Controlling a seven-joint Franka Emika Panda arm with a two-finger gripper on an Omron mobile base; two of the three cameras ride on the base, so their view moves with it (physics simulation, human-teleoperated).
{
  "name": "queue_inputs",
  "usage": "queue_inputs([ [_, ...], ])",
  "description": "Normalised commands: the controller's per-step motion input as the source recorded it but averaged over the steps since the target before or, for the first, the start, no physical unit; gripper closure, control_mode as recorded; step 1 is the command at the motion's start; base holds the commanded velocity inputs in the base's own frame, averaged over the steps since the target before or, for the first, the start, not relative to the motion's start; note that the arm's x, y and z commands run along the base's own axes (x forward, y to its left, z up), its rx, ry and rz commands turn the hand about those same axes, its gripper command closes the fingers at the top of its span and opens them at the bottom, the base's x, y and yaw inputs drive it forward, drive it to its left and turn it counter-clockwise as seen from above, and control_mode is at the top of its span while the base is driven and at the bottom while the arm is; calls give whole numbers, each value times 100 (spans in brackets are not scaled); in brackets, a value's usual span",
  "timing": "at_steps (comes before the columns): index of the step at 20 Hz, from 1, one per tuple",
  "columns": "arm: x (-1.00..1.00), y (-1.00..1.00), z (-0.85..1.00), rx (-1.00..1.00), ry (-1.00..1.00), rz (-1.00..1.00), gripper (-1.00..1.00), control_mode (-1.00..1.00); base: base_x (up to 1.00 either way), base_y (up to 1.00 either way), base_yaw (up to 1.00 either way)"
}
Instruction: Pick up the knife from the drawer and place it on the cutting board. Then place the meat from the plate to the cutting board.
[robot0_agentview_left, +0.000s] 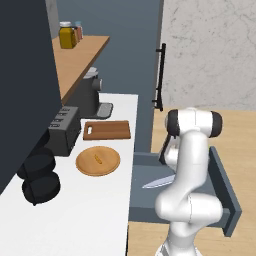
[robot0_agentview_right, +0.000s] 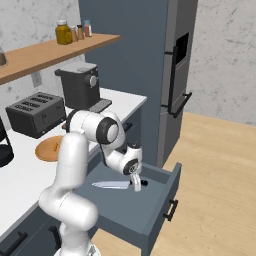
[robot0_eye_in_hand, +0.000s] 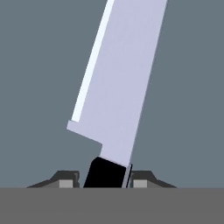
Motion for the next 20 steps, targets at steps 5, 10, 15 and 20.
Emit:
queue_inputs([
  [5, 0, -41, 85, 1, 2, -25, 100, -100, 0, 0, 0],
  [10, 0, -54, 100, 5, 8, -31, 100, -100, 0, 0, 0],
  [15, 33, 4, 100, 10, 1, -34, 100, -100, 0, 0, 0],
  [20, 52, 14, 100, 20, -4, -39, 100, -100, 0, 0, 0],
])
